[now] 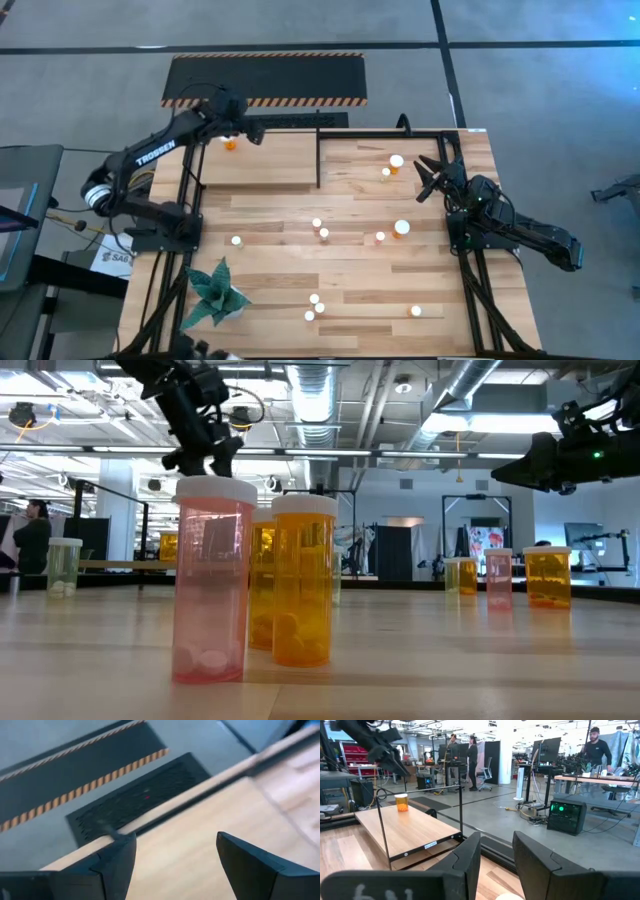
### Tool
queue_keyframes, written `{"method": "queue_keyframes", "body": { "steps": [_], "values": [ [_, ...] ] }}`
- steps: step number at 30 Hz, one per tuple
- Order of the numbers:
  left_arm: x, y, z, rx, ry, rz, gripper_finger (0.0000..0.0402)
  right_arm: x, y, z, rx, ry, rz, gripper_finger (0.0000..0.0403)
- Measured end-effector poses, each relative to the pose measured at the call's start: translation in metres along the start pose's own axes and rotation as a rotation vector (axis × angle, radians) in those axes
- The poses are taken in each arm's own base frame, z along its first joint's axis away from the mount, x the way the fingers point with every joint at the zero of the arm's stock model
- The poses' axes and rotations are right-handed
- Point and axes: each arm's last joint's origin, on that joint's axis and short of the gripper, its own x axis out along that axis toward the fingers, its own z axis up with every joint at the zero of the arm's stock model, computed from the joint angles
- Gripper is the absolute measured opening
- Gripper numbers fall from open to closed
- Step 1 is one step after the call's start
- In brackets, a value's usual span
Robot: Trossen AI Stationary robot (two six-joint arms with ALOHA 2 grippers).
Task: Pick and place medicine bottles onto shelf by color
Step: Put the left yellow pill bottle on the shelf
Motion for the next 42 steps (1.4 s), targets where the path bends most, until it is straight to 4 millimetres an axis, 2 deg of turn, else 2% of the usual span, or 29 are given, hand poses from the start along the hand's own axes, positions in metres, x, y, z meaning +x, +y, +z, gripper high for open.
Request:
{"method": "queue_keyframes", "body": {
  "steps": [8, 14, 20, 25, 30, 37, 42],
  "values": [
    [-0.013, -0.047, -0.008, 0.087, -0.030, -0.120, 0.0263, 0.000, 0.000, 0.000, 0.000, 0.000, 0.000, 0.0137],
    [-0.022, -0.074, -0.019, 0.189, 0.020, -0.298, 0.0263, 0.000, 0.000, 0.000, 0.000, 0.000, 0.000, 0.0139],
    [-0.033, -0.095, -0.042, 0.325, 0.150, -0.395, 0.0263, 0.000, 0.000, 0.000, 0.000, 0.000, 0.000, 0.0137],
    [-0.050, -0.114, -0.070, 0.446, 0.316, -0.448, 0.0263, 0.000, 0.000, 0.000, 0.000, 0.000, 0.000, 0.0139],
    [-0.068, -0.112, -0.109, 0.526, 0.513, -0.344, 0.0263, 0.000, 0.000, 0.000, 0.000, 0.000, 0.000, 0.0137],
    [-0.079, -0.101, -0.155, 0.356, 0.637, -0.265, 0.0263, 0.000, 0.000, 0.000, 0.000, 0.000, 0.000, 0.0139],
    [-0.077, -0.096, -0.174, 0.213, 0.654, -0.196, 0.0263, 0.000, 0.000, 0.000, 0.000, 0.000, 0.000, 0.0137]
  ]
}}
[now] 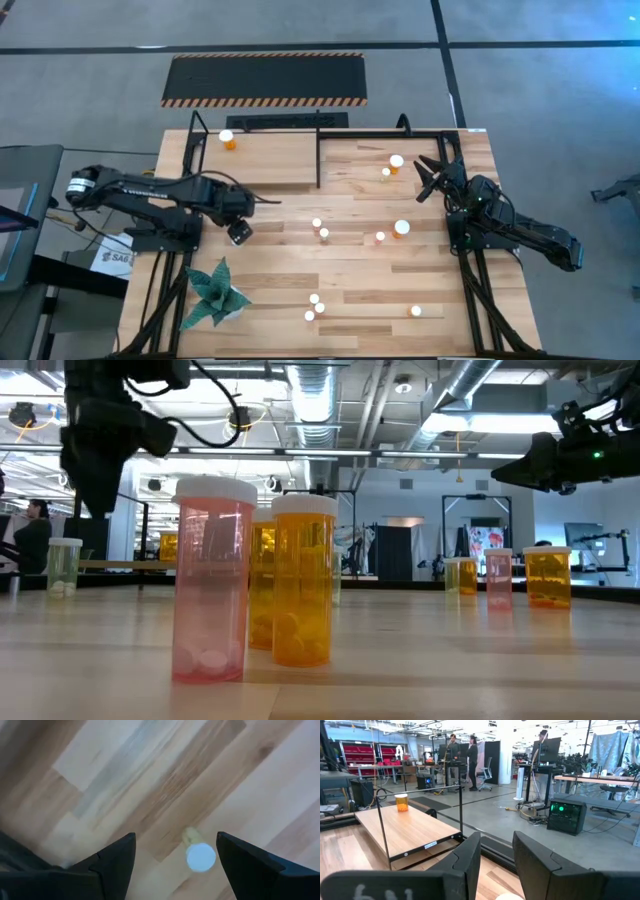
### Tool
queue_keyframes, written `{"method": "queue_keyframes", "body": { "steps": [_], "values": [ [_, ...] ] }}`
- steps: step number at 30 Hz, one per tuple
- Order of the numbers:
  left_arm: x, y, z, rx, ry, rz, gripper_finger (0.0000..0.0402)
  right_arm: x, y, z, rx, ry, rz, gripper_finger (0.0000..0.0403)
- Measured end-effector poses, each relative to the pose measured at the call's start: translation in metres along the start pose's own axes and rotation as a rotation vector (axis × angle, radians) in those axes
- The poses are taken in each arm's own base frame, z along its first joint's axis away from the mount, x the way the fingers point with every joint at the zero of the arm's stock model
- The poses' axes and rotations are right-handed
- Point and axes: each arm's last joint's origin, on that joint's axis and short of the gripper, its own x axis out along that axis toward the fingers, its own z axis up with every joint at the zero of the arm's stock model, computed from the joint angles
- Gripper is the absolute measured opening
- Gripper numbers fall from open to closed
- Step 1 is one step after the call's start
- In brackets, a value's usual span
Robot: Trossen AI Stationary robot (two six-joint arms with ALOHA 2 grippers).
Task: Pick and place medicine bottles onto shelf by color
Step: Put the left yellow pill bottle on the shelf
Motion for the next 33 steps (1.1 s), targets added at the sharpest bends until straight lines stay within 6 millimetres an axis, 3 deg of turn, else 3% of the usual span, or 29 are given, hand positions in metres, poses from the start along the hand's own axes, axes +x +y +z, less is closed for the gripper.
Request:
{"method": "queue_keyframes", "body": {
  "steps": [21, 33],
  "values": [
    [0.034, -0.010, -0.021, -0.261, -0.003, -0.043, 0.0264, 0.000, 0.000, 0.000, 0.000, 0.000, 0.000, 0.0137],
    [0.036, -0.015, -0.029, -0.301, 0.013, -0.055, 0.0264, 0.000, 0.000, 0.000, 0.000, 0.000, 0.000, 0.0137]
  ]
}}
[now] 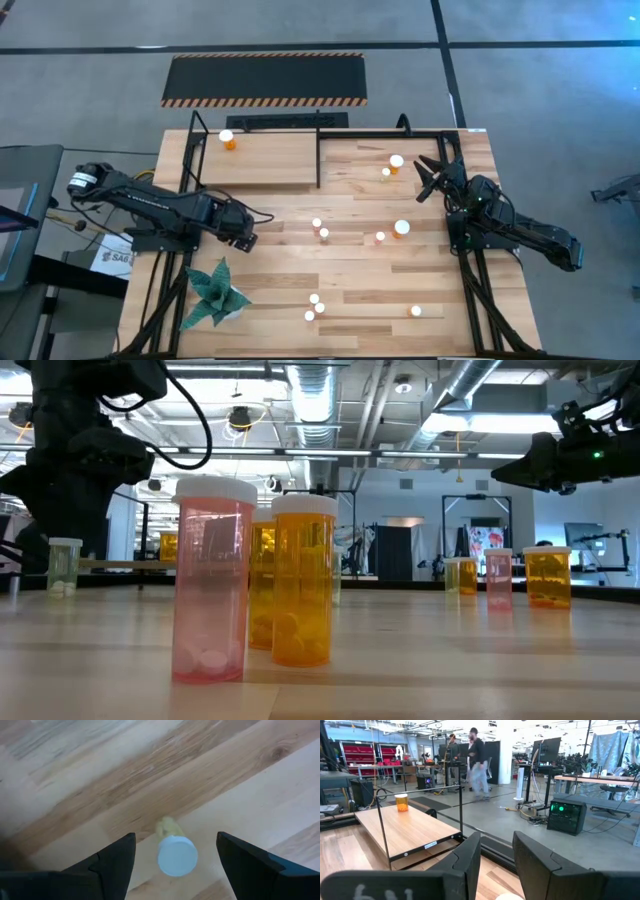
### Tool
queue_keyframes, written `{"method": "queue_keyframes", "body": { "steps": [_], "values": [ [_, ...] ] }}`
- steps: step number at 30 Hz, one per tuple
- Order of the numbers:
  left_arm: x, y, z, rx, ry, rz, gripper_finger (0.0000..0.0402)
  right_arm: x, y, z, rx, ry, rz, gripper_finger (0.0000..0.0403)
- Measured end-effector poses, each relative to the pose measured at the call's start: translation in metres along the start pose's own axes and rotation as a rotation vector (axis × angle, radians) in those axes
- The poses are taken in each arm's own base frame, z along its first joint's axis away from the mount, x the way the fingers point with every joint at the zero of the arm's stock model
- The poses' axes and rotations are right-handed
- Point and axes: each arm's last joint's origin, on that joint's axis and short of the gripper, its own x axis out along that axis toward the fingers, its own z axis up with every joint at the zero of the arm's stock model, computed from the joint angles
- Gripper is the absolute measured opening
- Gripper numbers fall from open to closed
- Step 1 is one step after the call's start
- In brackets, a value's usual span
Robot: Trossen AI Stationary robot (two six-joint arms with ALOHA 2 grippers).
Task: Pick and place medicine bottles onto shelf by color
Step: Put the left yellow pill bottle on the shelf
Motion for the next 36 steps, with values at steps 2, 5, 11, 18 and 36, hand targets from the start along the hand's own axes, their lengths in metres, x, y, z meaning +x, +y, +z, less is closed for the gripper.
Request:
{"method": "queue_keyframes", "body": {
  "steps": [2, 5, 11, 18, 36],
  "values": [
    [0.000, 0.000, -0.001, -0.002, 0.001, -0.001, 0.0264, 0.000, 0.000, 0.000, 0.000, 0.000, 0.000, 0.0137],
    [0.000, -0.001, -0.002, 0.001, -0.004, 0.001, 0.0264, 0.000, 0.000, 0.000, 0.000, 0.000, 0.000, 0.0138],
    [0.000, -0.002, -0.002, -0.004, -0.016, -0.003, 0.0264, 0.000, 0.000, 0.000, 0.000, 0.000, 0.000, 0.0138],
    [0.012, -0.005, -0.002, 0.009, 0.002, 0.061, 0.0264, 0.000, 0.000, 0.000, 0.000, 0.000, 0.000, 0.0139],
    [0.020, -0.009, -0.002, 0.084, 0.041, 0.082, 0.0197, 0.000, 0.000, 0.000, 0.000, 0.000, 0.000, 0.0137]
  ]
}}
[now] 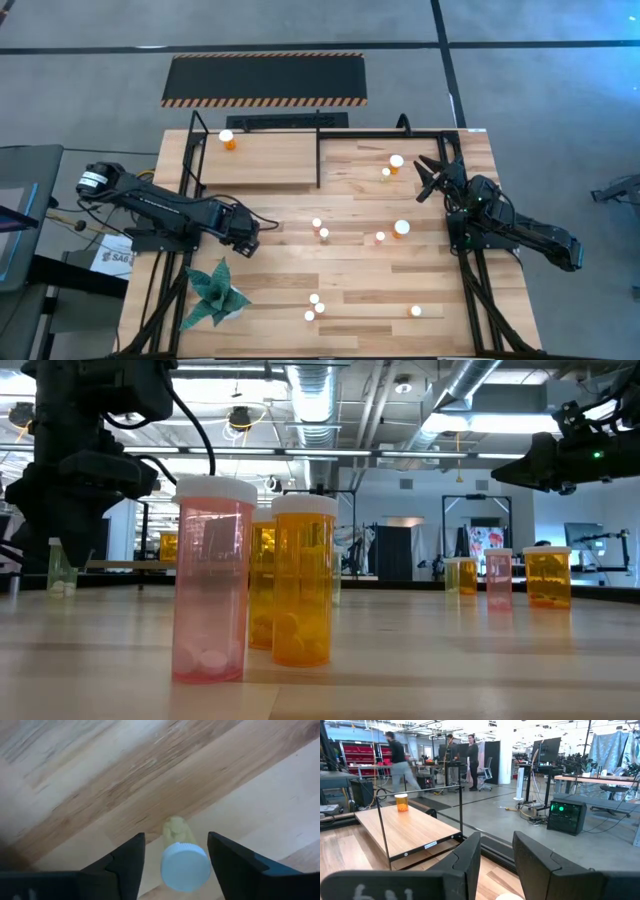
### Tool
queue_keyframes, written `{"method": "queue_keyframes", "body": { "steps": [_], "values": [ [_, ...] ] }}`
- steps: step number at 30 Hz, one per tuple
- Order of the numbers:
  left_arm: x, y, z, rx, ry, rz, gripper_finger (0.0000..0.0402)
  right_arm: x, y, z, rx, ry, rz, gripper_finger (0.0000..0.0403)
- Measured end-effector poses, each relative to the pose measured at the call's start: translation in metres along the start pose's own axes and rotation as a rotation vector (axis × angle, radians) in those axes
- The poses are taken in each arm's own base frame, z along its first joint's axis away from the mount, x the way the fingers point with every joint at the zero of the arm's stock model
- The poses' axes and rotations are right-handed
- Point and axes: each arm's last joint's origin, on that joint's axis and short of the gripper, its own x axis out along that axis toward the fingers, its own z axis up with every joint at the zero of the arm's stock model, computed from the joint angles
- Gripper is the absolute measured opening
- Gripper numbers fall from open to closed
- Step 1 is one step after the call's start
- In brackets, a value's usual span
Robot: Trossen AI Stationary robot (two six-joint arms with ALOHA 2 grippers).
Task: Pick and place medicine bottles onto shelf by color
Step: Put the left yellow pill bottle on the shelf
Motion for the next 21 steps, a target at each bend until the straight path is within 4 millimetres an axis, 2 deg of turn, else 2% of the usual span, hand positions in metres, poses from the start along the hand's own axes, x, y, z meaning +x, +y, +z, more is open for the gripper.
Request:
{"method": "queue_keyframes", "body": {
  "steps": [15, 21],
  "values": [
    [-0.0002, -0.0022, 0.0008, 0.035, 0.020, -0.035, 0.0104, 0.0000, 0.0000, 0.0001, 0.000, 0.000, 0.000, 0.0137],
    [-0.0005, -0.0037, 0.0015, 0.060, 0.009, -0.050, 0.0094, 0.0000, 0.0000, 0.0001, 0.000, 0.000, 0.000, 0.0139]
  ]
}}
